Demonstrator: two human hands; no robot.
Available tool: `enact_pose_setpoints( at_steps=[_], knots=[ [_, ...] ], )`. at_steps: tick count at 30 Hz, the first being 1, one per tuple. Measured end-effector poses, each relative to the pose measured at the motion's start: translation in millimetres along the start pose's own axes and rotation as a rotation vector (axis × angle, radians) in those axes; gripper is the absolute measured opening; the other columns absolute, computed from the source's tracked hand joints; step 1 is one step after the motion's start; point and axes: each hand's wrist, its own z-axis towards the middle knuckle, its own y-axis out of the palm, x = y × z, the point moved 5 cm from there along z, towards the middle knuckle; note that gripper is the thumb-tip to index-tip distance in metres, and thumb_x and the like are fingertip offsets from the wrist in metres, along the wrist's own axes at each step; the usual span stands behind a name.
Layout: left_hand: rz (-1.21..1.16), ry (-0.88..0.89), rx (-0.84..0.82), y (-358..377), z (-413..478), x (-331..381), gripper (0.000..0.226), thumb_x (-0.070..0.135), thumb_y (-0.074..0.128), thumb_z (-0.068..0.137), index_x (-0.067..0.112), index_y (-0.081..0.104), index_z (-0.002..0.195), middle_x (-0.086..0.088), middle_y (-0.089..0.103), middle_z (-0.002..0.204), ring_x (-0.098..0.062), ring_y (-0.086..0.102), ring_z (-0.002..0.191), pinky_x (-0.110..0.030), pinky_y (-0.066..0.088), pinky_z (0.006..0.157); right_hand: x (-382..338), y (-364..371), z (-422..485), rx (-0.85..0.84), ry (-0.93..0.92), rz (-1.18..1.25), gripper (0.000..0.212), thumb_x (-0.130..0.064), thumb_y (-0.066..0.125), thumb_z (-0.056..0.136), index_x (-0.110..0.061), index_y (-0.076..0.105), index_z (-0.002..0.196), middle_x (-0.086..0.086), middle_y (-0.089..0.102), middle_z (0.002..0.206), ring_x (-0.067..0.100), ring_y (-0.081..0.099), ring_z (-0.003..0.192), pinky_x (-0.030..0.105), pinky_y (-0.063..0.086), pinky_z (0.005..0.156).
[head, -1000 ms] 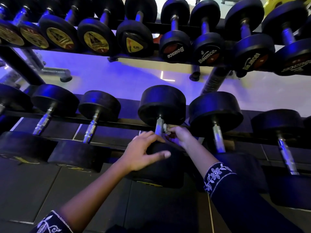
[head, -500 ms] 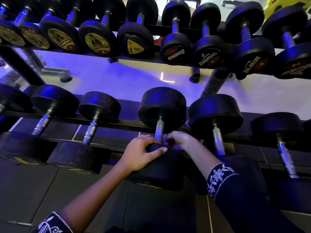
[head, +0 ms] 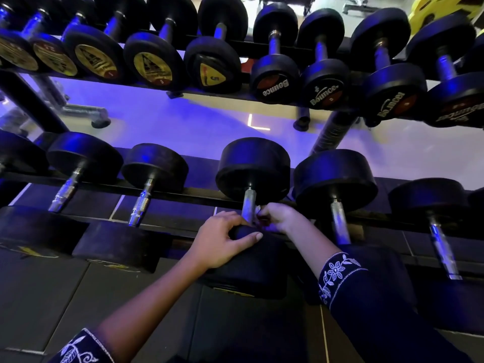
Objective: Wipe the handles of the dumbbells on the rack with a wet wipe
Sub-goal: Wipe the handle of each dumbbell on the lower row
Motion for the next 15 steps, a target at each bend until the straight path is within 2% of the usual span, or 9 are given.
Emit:
enact_pose_setpoints(
  at_steps=[4, 7, 8, 10, 11, 13, 14, 15],
  knots=[
    [-0.009, 0.001, 0.009, -1, -1, 0, 0.031, 0.062, 0.060, 0.081, 0.038, 0.071, 0.097, 0.021, 0.064, 0.089, -0.001, 0.059, 0.090, -0.027, 0.047, 0.082, 5, 2, 3, 0.052, 0.004, -0.052, 0.027, 0.004, 0.032, 0.092, -0.004, 0.055, 0.080, 0.014, 0.055, 0.078, 0.023, 0.053, 0.070, 0.030, 0.045, 0.067],
    [-0.007, -0.002, 0.003, 0, -1, -1, 0.035, 0.064, 0.060, 0.081, 0.036, 0.071, 0.100, 0.018, 0.067, 0.094, -0.002, 0.059, 0.092, -0.031, 0.048, 0.084, 11, 11, -2, 0.007, 0.004, -0.242, 0.028, 0.000, 0.039, 0.087, 0.006, 0.062, 0.102, 0.015, 0.059, 0.082, 0.025, 0.055, 0.073, 0.035, 0.047, 0.075],
    [-0.004, -0.005, 0.002, 0, -1, -1, 0.037, 0.064, 0.059, 0.081, 0.035, 0.071, 0.099, 0.018, 0.066, 0.093, -0.002, 0.059, 0.091, -0.031, 0.048, 0.084, 14, 11, -2, -0.009, 0.016, -0.295, 0.029, -0.001, 0.041, 0.086, 0.003, 0.063, 0.104, 0.015, 0.061, 0.081, 0.025, 0.057, 0.071, 0.034, 0.048, 0.073],
    [0.005, -0.011, -0.003, 0, 0, -1, 0.041, 0.066, 0.058, 0.081, 0.032, 0.072, 0.098, 0.018, 0.065, 0.090, -0.003, 0.058, 0.089, -0.032, 0.048, 0.083, 22, 8, 1, -0.065, 0.050, -0.339, 0.027, 0.000, 0.039, 0.086, -0.004, 0.065, 0.095, 0.015, 0.064, 0.077, 0.025, 0.059, 0.067, 0.032, 0.052, 0.066],
    [0.005, -0.016, -0.004, 0, 0, -1, 0.042, 0.066, 0.057, 0.081, 0.032, 0.072, 0.099, 0.018, 0.065, 0.089, -0.003, 0.057, 0.089, -0.032, 0.048, 0.082, 23, 6, 5, -0.074, 0.053, -0.337, 0.026, -0.001, 0.041, 0.085, -0.005, 0.064, 0.097, 0.016, 0.064, 0.080, 0.026, 0.061, 0.069, 0.033, 0.053, 0.068],
    [0.001, -0.019, 0.003, -1, -1, -1, 0.039, 0.066, 0.058, 0.080, 0.035, 0.071, 0.099, 0.025, 0.062, 0.087, -0.002, 0.056, 0.089, -0.030, 0.048, 0.081, 18, 3, 12, -0.033, 0.060, -0.291, 0.029, -0.006, 0.047, 0.081, -0.002, 0.063, 0.106, 0.018, 0.063, 0.095, 0.030, 0.060, 0.084, 0.037, 0.052, 0.082],
    [0.000, -0.019, 0.008, -2, -1, -1, 0.036, 0.065, 0.059, 0.080, 0.037, 0.070, 0.099, 0.029, 0.060, 0.084, -0.002, 0.056, 0.088, -0.029, 0.047, 0.080, 12, 4, 13, -0.020, 0.040, -0.201, 0.024, -0.004, 0.045, 0.084, -0.002, 0.062, 0.101, 0.017, 0.062, 0.097, 0.029, 0.059, 0.086, 0.038, 0.052, 0.084],
    [0.000, -0.019, 0.012, -2, -1, -1, 0.033, 0.064, 0.060, 0.080, 0.038, 0.070, 0.099, 0.033, 0.058, 0.082, -0.001, 0.055, 0.087, -0.027, 0.046, 0.078, 3, 7, 8, -0.010, -0.013, -0.108, 0.021, 0.002, 0.039, 0.088, -0.003, 0.060, 0.092, 0.015, 0.061, 0.091, 0.026, 0.058, 0.082, 0.035, 0.052, 0.078]
  ],
)
